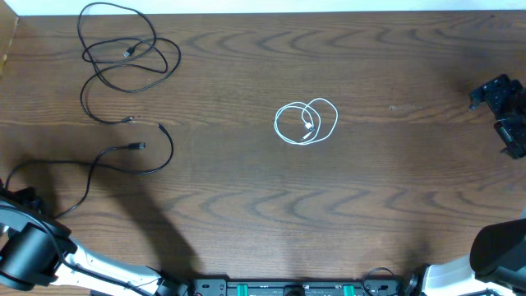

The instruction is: Untangle cables

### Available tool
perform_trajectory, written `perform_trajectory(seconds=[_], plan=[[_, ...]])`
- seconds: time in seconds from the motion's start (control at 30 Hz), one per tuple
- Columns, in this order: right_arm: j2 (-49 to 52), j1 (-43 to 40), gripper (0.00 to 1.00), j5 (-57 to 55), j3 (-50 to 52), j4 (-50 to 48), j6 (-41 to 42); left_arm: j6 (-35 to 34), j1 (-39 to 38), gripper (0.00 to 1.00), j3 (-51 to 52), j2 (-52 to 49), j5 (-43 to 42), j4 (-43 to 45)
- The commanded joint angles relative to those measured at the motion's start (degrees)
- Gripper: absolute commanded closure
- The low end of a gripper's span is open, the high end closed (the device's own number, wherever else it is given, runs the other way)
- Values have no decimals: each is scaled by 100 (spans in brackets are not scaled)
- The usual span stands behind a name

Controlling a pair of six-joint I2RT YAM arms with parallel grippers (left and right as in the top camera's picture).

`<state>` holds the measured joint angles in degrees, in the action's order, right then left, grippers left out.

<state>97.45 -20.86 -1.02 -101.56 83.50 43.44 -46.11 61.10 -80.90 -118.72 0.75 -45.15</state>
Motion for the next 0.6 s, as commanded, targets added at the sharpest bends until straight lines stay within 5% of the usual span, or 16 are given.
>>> perform_trajectory(seconds=[0.0, 0.57], plan=[[-4, 7, 1, -31, 2, 7, 66, 286, 15, 92, 118, -90, 120, 70], [-4, 7, 1, -31, 2, 7, 66, 455, -319, 92, -1327, 42, -780, 319]])
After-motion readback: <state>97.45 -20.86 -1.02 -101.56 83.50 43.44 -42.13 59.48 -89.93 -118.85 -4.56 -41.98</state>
